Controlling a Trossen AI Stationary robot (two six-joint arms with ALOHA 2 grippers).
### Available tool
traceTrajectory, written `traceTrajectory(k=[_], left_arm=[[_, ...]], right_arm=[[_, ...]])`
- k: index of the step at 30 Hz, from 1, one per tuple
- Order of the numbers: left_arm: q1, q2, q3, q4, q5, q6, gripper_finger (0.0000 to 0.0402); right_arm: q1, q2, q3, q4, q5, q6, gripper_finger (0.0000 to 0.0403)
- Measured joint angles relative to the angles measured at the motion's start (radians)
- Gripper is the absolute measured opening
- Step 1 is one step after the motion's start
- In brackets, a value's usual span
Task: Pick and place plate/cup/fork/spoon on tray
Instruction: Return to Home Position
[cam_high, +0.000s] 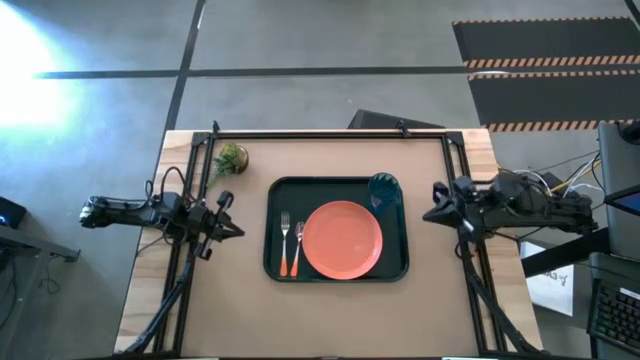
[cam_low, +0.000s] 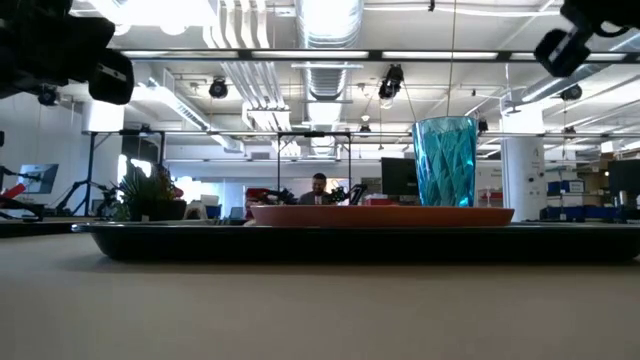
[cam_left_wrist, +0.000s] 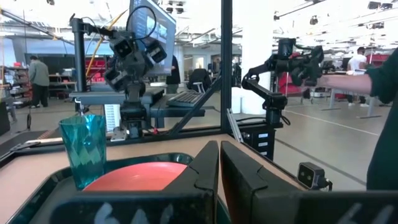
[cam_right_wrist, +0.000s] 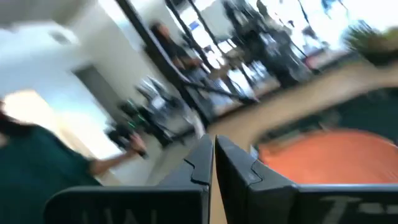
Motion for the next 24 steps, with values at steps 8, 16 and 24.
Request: traceTrajectory(k=[8, 16, 24], left_arm=[[0.000, 0.000, 0.000, 0.005, 0.000, 0.002, 0.0000], [0.000, 0.000, 0.000, 0.005, -0.001, 0.002, 0.0000], [0.000, 0.000, 0.000, 0.004, -0.016, 0.002, 0.0000]], right_arm=[[0.001, -0.004, -0.199, 0.488, 0.008, 0.241, 0.0009], [0.015, 0.027, -0.381, 0.906, 0.029, 0.291, 0.0009], [0.025, 0.036, -0.381, 0.830, -0.017, 0.101, 0.0009]])
